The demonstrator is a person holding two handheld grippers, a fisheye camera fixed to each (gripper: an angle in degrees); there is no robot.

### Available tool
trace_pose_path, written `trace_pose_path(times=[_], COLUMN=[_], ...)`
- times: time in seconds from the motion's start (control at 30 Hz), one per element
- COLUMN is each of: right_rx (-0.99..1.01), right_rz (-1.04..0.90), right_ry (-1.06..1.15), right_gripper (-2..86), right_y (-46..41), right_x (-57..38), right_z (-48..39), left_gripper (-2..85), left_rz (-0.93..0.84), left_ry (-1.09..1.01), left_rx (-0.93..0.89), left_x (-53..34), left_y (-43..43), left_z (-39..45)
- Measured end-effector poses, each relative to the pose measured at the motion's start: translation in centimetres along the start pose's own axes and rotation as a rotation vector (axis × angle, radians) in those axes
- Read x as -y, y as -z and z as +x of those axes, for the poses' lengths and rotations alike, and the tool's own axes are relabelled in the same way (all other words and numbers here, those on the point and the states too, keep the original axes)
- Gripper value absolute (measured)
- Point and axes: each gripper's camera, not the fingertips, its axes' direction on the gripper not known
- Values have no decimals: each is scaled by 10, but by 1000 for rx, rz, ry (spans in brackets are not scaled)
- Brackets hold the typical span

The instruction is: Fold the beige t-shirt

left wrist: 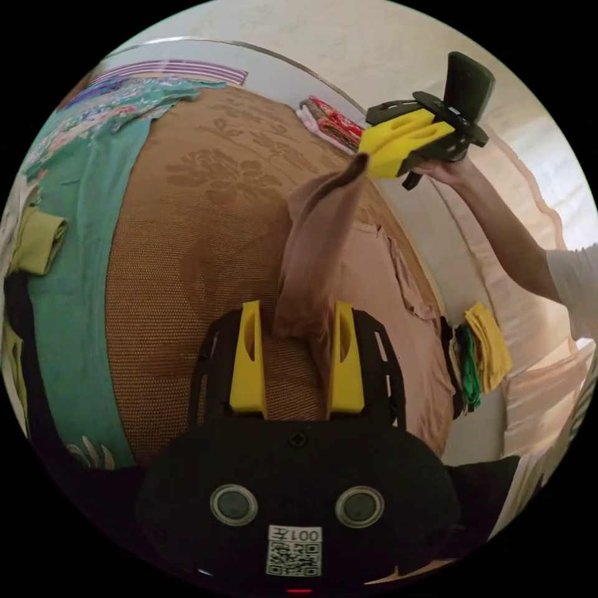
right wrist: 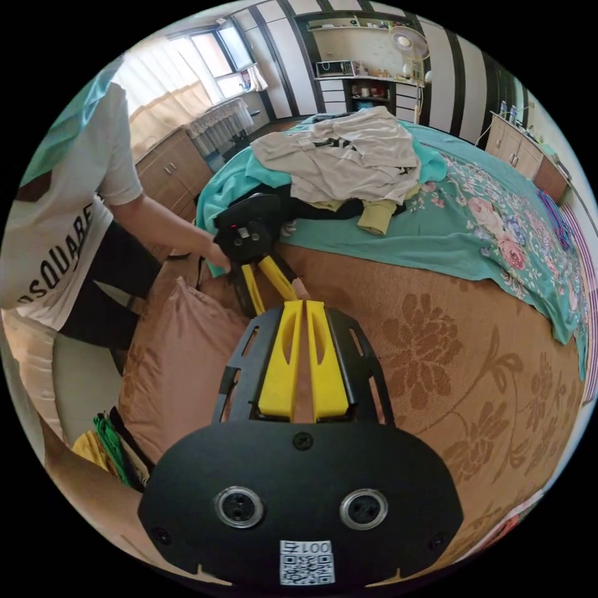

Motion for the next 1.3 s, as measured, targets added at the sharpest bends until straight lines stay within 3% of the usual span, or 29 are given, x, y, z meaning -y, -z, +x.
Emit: trace_pose_path(times=[0.27,0.43,0.7,0.9,1.0,1.17,1.3], right_rx=[-28,-54,73,-113,-216,-186,-294], right_rz=[-10,-6,-40,156,221,245,58], right_ry=[-47,-167,-444,-651,-770,-845,-849], right_gripper=[8,12,20,57,79,78,41], right_y=[10,1,-36,-6,4,-9,-32], right_x=[-56,-103,-175,-209,-215,-215,-205], right_z=[-10,-24,-50,-27,8,56,70], left_gripper=[39,27,46,73,90,85,52], left_rz=[-8,-1,-215,-131,-172,-200,-199], left_ry=[-111,-247,-437,-230,-163,-287,-489], left_rx=[-41,67,18,218,281,234,234], left_x=[2,-3,-26,-19,-10,0,1], left_y=[-7,5,-21,-9,-16,-34,-37], left_z=[25,65,141,135,128,149,188])
